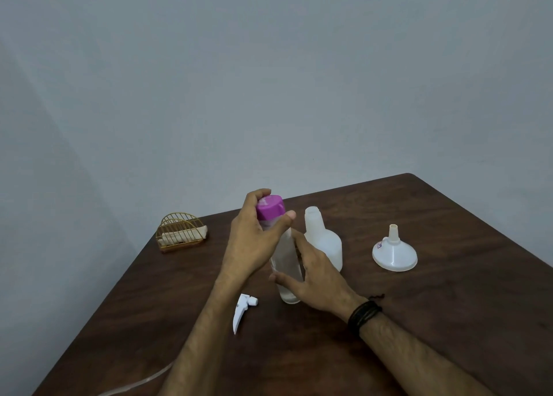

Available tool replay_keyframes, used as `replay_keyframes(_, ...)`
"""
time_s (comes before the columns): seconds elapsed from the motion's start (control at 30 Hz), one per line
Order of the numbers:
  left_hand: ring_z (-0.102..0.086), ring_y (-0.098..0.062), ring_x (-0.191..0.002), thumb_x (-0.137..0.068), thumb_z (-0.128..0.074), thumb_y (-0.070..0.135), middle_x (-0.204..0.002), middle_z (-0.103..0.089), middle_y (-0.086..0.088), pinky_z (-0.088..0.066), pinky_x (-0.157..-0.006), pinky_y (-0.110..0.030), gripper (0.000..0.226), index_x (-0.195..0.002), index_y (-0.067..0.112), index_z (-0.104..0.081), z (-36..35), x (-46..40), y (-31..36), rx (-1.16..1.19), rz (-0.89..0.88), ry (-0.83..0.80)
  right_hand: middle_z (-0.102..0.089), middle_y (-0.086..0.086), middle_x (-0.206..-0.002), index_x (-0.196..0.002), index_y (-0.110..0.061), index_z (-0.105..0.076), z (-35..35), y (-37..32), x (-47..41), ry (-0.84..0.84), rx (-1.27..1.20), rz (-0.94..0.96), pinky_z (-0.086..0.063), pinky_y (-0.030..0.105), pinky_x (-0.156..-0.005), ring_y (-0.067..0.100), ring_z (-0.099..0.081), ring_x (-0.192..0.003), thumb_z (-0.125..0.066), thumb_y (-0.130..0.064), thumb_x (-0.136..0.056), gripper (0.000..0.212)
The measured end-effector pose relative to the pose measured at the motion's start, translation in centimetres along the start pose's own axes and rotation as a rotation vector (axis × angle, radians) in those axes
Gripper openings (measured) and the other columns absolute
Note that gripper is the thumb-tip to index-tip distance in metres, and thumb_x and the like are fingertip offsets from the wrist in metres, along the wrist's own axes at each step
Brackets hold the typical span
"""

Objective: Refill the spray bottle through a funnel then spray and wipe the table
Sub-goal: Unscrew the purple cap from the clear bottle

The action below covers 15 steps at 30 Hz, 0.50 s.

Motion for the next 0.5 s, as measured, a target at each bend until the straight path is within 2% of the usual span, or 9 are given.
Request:
replay_keyframes(0.13, -0.061, -0.020, -0.104, -0.082, -0.077, 0.036, -0.125, -0.056, -0.002, -0.061, -0.083, -0.042, 0.061, -0.134, 0.022, -0.049, 0.1, -0.4, 0.3, 0.042, -0.013, 0.089, -0.050, -0.018, -0.145, -0.149, -0.035, -0.028, 0.0, 0.0, 0.0, 0.001, 0.005, 0.004, -0.051, 0.029, -0.104, -0.001, -0.051, -0.128, -0.070, -0.058, -0.086, 0.079)
replay_keyframes(0.23, -0.059, -0.017, -0.105, -0.085, -0.075, 0.032, -0.125, -0.053, 0.001, -0.058, -0.084, -0.032, 0.059, -0.136, 0.023, -0.047, 0.1, -0.6, 0.6, 0.070, -0.039, 0.133, -0.050, -0.018, -0.143, -0.148, -0.036, -0.029, 0.1, 0.0, 0.0, 0.006, 0.014, 0.003, -0.052, 0.030, -0.103, -0.001, -0.051, -0.126, -0.071, -0.058, -0.086, 0.078)
replay_keyframes(0.37, -0.058, -0.008, -0.095, -0.088, -0.072, 0.031, -0.116, -0.053, 0.006, -0.048, -0.075, -0.016, 0.054, -0.135, 0.023, -0.046, 0.7, -1.2, 0.8, 0.133, -0.030, 0.183, -0.049, -0.016, -0.146, -0.150, -0.035, -0.028, 0.0, -0.1, 0.0, -0.002, -0.008, 0.005, -0.051, 0.034, -0.106, 0.002, -0.050, -0.130, -0.071, -0.058, -0.085, 0.081)
replay_keyframes(0.5, -0.057, -0.003, -0.090, -0.092, -0.068, 0.028, -0.106, -0.053, 0.014, -0.047, -0.075, -0.017, 0.044, -0.130, 0.024, -0.047, 1.8, -2.0, -0.7, 0.261, 0.056, 0.214, -0.049, -0.016, -0.146, -0.152, -0.034, -0.025, 0.0, -0.1, 0.0, -0.005, -0.018, 0.008, -0.050, 0.034, -0.108, 0.002, -0.050, -0.131, -0.070, -0.058, -0.085, 0.084)
Point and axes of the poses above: each hand's wrist, its own x-axis away from the middle knuckle, its own z-axis out of the back of the hand, y = z × x, the point moved 3 cm from there along -x, towards the middle knuckle
